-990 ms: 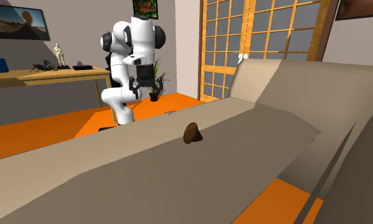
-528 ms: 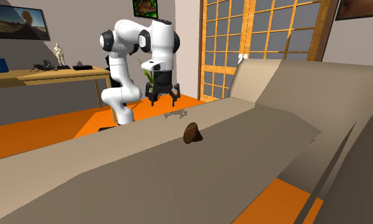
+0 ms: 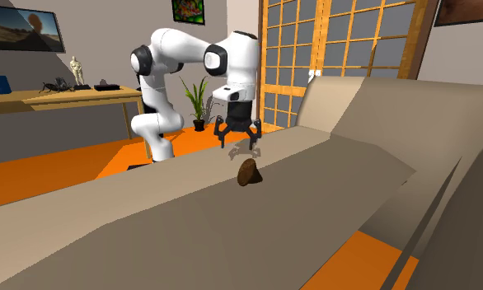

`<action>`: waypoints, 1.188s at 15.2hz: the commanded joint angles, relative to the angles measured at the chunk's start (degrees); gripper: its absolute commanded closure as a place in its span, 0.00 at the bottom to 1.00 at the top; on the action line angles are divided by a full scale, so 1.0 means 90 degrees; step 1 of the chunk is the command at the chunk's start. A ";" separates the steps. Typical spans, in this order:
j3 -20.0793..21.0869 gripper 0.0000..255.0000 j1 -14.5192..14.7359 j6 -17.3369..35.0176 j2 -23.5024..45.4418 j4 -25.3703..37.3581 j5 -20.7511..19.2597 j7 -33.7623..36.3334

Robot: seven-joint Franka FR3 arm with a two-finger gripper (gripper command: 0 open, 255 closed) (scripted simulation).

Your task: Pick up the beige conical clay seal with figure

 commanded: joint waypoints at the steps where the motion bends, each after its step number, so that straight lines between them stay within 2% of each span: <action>1: 0.0031 0.00 0.0179 -0.0121 0.0534 0.0595 -0.0295 0.0297; 4: 0.0004 0.00 0.0521 -0.0368 0.1339 0.1562 -0.0698 0.0635; 13: -0.0031 0.00 0.0473 0.0269 0.1355 0.0934 -0.0719 0.0688; 14: -0.0031 1.00 0.0473 0.0261 0.1357 0.0945 -0.0719 0.0687; 18: -0.0031 1.00 0.0472 0.0258 0.1354 0.0945 -0.0718 0.0685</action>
